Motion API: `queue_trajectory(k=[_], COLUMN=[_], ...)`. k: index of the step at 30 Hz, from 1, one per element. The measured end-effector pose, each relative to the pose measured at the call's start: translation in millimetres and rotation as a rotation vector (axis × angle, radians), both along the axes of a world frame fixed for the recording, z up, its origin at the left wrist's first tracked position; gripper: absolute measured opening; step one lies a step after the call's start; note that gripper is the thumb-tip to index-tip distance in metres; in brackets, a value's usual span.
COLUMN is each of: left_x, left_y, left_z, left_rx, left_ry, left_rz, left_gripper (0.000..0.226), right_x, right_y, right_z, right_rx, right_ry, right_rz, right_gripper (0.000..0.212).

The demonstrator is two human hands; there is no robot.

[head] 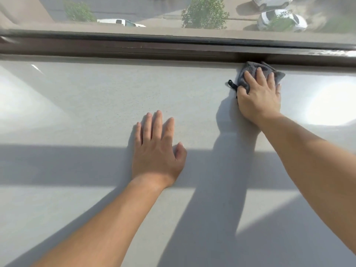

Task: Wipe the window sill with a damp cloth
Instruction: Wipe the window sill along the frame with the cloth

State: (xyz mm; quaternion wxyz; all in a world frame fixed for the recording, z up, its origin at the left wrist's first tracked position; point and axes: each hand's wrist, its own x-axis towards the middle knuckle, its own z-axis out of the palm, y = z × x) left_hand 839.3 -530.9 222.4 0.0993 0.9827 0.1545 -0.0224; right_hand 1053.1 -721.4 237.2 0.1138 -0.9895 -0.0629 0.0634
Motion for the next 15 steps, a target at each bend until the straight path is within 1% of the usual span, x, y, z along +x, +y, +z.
queue_trajectory(k=[3,4,5,6,9,10,11,12,13,15], left_x=[0,0,-1,-1,-2,-2,-2,-2,-2,-6], left_y=[-1,-1,1,2,6,7,5,0,-7,-27], left_z=[-1,-1,-2,-3,-3,-1,1,4,6,8], left_rx=[-0.003,-0.002,-0.001,-0.007,-0.082,-0.098,-0.098,-0.083,-0.066,-0.06], left_ry=[-0.006,-0.008,-0.016,-0.028,-0.04,-0.038,-0.041,-0.05,-0.063,-0.093], left_rz=[0.005,0.001,-0.005,-0.009,0.0,0.004,0.003,-0.009,-0.03,-0.051], left_gripper=[0.071,0.071,0.071,0.071,0.072,0.073,0.072,0.071,0.068,0.064], right_x=[-25,-25,-18,-8,15,15,9,-2,-16,-48], right_y=[15,7,-4,-18,-51,-52,-46,-35,-24,-12], right_z=[-6,-5,-4,-4,-2,-3,-3,-3,-3,-6], right_rx=[0.006,0.005,0.002,-0.007,-0.004,0.007,0.014,0.024,0.032,0.029], right_ry=[-0.013,0.003,0.009,0.007,0.007,0.004,-0.006,-0.014,-0.017,-0.021], right_rz=[0.345,0.412,0.427,0.384,0.062,-0.005,-0.021,0.01,0.093,0.331], right_gripper=[0.057,0.057,0.057,0.058,0.059,0.059,0.059,0.059,0.059,0.058])
